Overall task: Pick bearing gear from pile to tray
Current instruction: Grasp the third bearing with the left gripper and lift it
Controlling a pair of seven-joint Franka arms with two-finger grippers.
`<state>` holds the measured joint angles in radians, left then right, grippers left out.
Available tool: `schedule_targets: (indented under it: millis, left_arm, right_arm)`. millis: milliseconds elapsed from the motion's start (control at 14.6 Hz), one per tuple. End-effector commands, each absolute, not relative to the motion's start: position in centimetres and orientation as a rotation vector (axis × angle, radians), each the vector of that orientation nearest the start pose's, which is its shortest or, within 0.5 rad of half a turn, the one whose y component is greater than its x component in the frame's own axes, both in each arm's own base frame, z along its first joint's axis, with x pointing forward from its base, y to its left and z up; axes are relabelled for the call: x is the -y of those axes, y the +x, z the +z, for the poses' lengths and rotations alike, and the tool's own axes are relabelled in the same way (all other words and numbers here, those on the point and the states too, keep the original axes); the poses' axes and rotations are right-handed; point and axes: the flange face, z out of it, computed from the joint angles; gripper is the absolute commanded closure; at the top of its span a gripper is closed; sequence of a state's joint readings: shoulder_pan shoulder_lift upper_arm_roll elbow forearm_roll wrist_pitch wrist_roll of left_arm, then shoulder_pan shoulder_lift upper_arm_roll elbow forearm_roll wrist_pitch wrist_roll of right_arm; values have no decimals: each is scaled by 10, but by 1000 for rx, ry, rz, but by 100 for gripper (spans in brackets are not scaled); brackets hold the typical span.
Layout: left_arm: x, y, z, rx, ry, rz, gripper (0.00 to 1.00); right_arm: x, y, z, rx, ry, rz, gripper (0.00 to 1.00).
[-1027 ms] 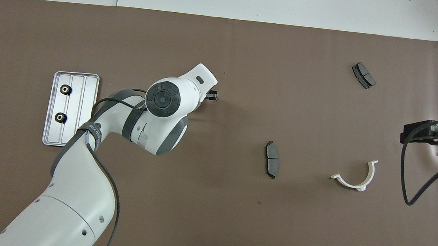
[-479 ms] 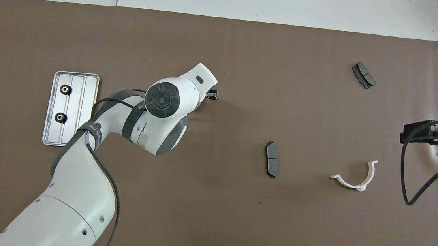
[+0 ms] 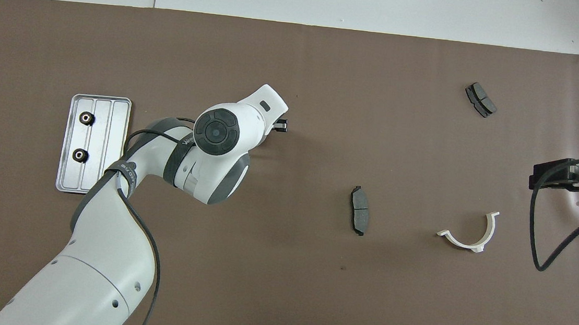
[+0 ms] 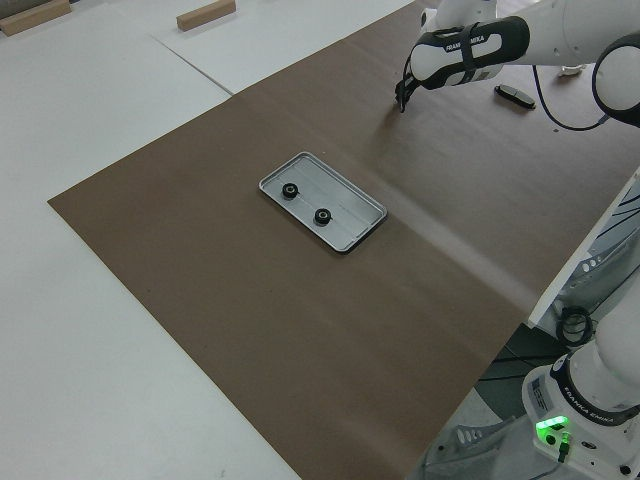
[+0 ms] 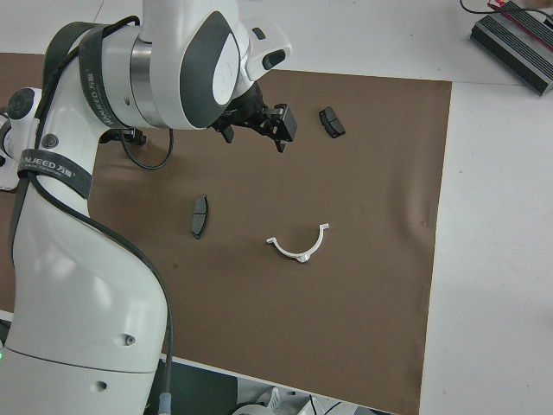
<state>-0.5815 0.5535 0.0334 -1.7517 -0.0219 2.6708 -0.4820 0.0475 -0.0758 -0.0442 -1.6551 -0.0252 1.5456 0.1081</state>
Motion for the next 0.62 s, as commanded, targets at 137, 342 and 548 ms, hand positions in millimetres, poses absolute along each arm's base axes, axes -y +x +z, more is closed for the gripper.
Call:
schedule_targets:
  millis: [137, 342, 548]
  left_arm:
    - [357, 604, 301, -78, -3260, -557, 99]
    - [329, 609, 325, -28, -3225, -489, 100]
    - [269, 609, 352, 2, -3192, -430, 100]
  right_arm:
    - [1, 529, 624, -171, -3166, 61, 0]
    - [1, 529, 624, -171, -3166, 61, 0]
    - [1, 529, 624, -171, -3166, 61, 0]
